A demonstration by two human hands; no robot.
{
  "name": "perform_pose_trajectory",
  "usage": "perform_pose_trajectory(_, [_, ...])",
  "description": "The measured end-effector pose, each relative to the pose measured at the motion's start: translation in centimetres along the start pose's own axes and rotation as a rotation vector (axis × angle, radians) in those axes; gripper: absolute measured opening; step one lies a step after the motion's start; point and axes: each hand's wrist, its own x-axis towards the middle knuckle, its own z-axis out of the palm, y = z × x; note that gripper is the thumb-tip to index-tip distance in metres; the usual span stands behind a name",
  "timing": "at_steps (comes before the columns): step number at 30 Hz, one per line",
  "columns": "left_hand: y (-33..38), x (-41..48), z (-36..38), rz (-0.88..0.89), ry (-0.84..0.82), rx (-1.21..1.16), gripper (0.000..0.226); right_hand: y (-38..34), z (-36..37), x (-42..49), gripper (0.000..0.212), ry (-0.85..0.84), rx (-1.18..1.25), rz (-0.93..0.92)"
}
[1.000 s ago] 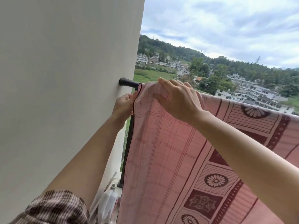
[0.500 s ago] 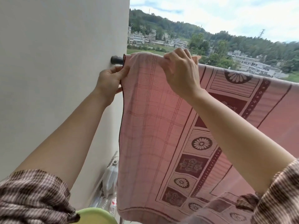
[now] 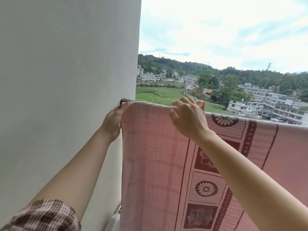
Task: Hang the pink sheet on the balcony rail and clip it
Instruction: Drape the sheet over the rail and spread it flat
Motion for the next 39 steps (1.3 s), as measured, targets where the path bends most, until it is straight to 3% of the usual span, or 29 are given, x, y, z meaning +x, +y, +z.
perform_pose_trajectory(2, [0.5, 0.8, 0.6, 0.001, 0.011, -0.126, 0.035, 1.0, -0.3, -0.2, 0.027, -0.030, -0.025, 0.030])
perform_pose_trajectory(6, [0.5, 2.3, 0.1, 0.032, 0.090, -0.171, 0.048, 2.1, -0.9, -0.3, 0.027, -0.022, 0.033, 0.024])
perform_pose_trajectory(9, [-0.2, 3.1, -0.4, 0.072, 0.172, -0.145, 0.016, 2.3, -1.1, -0.5, 0.028, -0.031, 0.054, 0.012])
perform_pose_trajectory(10, [-0.6, 3.2, -0.3, 0.070, 0.225, -0.100, 0.006, 2.4, -1.2, -0.8, 0.030, -0.037, 0.044, 0.008])
perform_pose_trajectory(14, [-1.4, 3.3, 0.7, 0.079, 0.569, 0.187, 0.014, 3.7, -1.7, -2.1, 0.035, -0.048, -0.047, 0.017])
perform_pose_trajectory(16, [-0.9, 2.1, 2.4, 0.187, 0.767, 0.448, 0.024, 4.9, -2.2, -2.8, 0.037, -0.024, -0.091, 0.032])
perform_pose_trajectory(17, [-0.6, 1.4, 3.5, 0.297, 0.786, 0.550, 0.026, 5.7, -2.6, -3.2, 0.039, -0.006, -0.101, 0.048])
perform_pose_trajectory(20, [-0.7, -0.3, 7.9, 0.672, 0.579, 0.783, 0.023, 8.6, -4.3, -4.7, 0.043, 0.037, -0.125, 0.130])
perform_pose_trajectory(24, [-1.9, -2.5, 16.0, 0.893, 0.215, 0.935, 0.027, 13.2, -7.3, -8.3, 0.034, 0.043, -0.177, 0.203])
perform_pose_trajectory(30, [-5.6, -8.0, 29.5, 0.909, -0.169, 0.940, 0.043, 21.0, -14.3, -17.2, 0.032, 0.067, -0.194, 0.386])
perform_pose_trajectory(39, [-14.9, -21.4, 51.6, 0.731, -0.435, 0.940, 0.046, 33.8, -26.0, -36.4, 0.037, -0.173, -0.226, 0.723])
